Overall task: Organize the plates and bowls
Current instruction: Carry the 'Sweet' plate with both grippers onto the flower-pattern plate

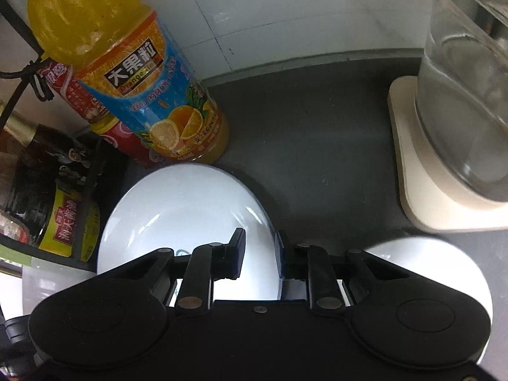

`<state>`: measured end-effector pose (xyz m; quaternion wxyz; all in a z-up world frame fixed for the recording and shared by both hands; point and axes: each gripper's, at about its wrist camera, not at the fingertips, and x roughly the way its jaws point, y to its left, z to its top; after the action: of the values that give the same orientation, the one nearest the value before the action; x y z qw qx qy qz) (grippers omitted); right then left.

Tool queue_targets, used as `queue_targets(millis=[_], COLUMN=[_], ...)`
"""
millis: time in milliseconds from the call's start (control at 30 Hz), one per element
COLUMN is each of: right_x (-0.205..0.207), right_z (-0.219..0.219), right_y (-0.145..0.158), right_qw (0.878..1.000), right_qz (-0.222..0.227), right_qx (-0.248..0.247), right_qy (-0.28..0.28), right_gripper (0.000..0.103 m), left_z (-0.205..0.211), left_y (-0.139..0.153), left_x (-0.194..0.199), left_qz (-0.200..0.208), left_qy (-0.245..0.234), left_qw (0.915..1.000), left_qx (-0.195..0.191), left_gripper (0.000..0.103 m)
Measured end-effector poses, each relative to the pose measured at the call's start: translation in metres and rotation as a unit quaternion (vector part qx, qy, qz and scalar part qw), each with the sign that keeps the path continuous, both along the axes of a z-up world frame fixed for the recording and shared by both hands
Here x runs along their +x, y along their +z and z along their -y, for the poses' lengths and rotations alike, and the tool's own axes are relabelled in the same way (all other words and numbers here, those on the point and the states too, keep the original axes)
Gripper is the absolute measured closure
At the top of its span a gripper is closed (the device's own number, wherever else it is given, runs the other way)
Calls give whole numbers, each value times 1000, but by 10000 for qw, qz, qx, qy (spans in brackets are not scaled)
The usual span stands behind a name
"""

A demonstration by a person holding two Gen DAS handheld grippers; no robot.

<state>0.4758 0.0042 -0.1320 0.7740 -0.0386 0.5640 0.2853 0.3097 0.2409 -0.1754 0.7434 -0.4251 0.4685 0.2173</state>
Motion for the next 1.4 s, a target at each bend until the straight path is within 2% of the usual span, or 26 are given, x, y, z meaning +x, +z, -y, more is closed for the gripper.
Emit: queue_targets(millis=[333,467,633,900,1400], right_x=[13,9,2,-16,-63], right_z=[4,2,7,21,50], right_y=[-32,-36,-31,-6,25], right_qw=[9982,9982,9985,9984,9947], right_qz=[-589,-592,-526,-341,-188], right_qx=[31,-23,12,354,797], right_qy=[-79,21,146,293,623], right_gripper=[85,86,89,95,93], left_z=[-3,-2,-1,0,22], left_y=[-3,-3,2,23,59], left_x=[1,3,0,-15,-71], left_qz=[44,60,55,224,436], left_qy=[66,97,26,-13,145], left_qw=[9999,9999,10000,9997,9986], left_qx=[-85,-88,-41,79,269], left_gripper=[93,94,94,94,94])
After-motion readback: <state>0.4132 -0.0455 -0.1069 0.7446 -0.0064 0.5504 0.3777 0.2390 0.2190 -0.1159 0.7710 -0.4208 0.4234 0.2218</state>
